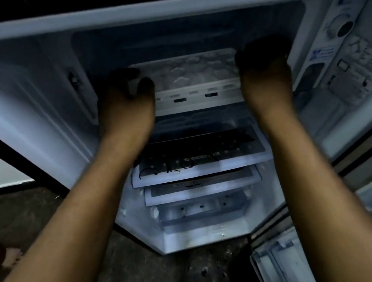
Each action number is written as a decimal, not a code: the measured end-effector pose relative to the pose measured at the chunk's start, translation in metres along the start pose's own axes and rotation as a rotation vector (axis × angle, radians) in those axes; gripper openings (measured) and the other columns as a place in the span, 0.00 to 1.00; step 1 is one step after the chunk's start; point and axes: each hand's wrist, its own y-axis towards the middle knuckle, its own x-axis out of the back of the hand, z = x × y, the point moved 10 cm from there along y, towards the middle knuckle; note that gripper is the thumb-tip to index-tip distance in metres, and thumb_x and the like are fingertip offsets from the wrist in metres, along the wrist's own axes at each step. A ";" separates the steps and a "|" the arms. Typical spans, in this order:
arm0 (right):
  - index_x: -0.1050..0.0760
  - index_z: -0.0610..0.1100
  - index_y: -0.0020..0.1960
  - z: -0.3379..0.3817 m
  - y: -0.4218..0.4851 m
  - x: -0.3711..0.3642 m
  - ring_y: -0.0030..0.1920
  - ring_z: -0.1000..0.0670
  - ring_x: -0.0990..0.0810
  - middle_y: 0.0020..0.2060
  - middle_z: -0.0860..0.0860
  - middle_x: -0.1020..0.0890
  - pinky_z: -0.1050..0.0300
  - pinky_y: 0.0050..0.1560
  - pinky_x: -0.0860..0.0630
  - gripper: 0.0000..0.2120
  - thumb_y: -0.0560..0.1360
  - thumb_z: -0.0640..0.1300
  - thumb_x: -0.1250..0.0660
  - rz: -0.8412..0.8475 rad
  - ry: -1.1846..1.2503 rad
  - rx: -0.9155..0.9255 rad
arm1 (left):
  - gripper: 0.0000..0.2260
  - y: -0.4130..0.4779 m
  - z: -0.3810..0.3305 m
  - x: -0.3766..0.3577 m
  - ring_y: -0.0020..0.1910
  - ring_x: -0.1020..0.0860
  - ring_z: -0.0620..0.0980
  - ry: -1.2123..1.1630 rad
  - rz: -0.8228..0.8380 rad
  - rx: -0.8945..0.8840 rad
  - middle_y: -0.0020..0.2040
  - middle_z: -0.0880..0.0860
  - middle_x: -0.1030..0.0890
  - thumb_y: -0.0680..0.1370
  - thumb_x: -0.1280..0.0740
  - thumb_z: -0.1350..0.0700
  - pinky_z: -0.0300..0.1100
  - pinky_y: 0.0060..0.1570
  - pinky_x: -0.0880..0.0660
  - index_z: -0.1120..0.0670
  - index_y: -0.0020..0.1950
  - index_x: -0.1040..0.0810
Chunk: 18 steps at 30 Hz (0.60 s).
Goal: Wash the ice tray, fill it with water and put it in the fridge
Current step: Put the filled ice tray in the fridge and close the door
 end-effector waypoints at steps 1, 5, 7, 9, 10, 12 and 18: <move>0.22 0.41 0.68 0.007 -0.007 0.004 0.53 0.60 0.21 0.58 0.53 0.19 0.81 0.50 0.34 0.16 0.83 0.47 0.34 -0.039 -0.058 0.065 | 0.19 -0.007 0.000 0.001 0.76 0.29 0.53 0.049 -0.016 -0.057 0.80 0.53 0.28 0.85 0.36 0.47 0.23 0.66 0.39 0.48 0.75 0.23; 0.21 0.36 0.67 0.027 -0.051 0.003 0.68 0.44 0.24 0.68 0.39 0.21 0.55 0.67 0.27 0.18 0.81 0.43 0.34 -0.081 -0.261 0.388 | 0.30 -0.049 -0.026 -0.012 0.84 0.44 0.66 0.376 -0.041 -0.429 0.86 0.63 0.45 0.83 0.39 0.44 0.60 0.82 0.42 0.54 0.83 0.33; 0.25 0.36 0.72 0.030 -0.065 -0.011 0.75 0.36 0.30 0.74 0.37 0.26 0.41 0.76 0.34 0.23 0.81 0.46 0.35 -0.006 -0.410 0.488 | 0.31 -0.059 -0.030 -0.025 0.85 0.48 0.68 0.471 0.003 -0.522 0.86 0.64 0.47 0.83 0.42 0.42 0.67 0.82 0.47 0.54 0.85 0.37; 0.30 0.38 0.78 0.025 -0.071 -0.027 0.80 0.35 0.37 0.79 0.38 0.32 0.34 0.80 0.44 0.28 0.82 0.52 0.38 0.101 -0.548 0.490 | 0.32 -0.063 -0.028 -0.040 0.85 0.51 0.67 0.568 0.076 -0.570 0.87 0.62 0.48 0.84 0.46 0.40 0.68 0.82 0.53 0.52 0.86 0.41; 0.34 0.39 0.81 0.021 -0.072 -0.032 0.82 0.36 0.41 0.81 0.39 0.35 0.34 0.82 0.49 0.31 0.83 0.55 0.41 0.143 -0.590 0.465 | 0.32 -0.064 -0.026 -0.044 0.85 0.51 0.66 0.615 0.098 -0.580 0.87 0.61 0.49 0.85 0.48 0.40 0.67 0.82 0.55 0.50 0.87 0.43; 0.41 0.40 0.83 0.016 -0.071 -0.040 0.84 0.38 0.47 0.83 0.41 0.40 0.38 0.83 0.57 0.35 0.83 0.60 0.46 0.194 -0.646 0.426 | 0.31 -0.061 -0.024 -0.045 0.86 0.51 0.66 0.654 0.100 -0.588 0.87 0.60 0.48 0.85 0.49 0.39 0.66 0.83 0.56 0.49 0.87 0.44; 0.48 0.41 0.85 0.010 -0.058 -0.051 0.85 0.39 0.53 0.85 0.42 0.46 0.39 0.83 0.59 0.35 0.86 0.60 0.49 0.273 -0.729 0.403 | 0.33 -0.041 -0.020 -0.051 0.86 0.53 0.63 0.673 0.170 -0.566 0.88 0.58 0.51 0.84 0.48 0.37 0.63 0.84 0.58 0.46 0.88 0.49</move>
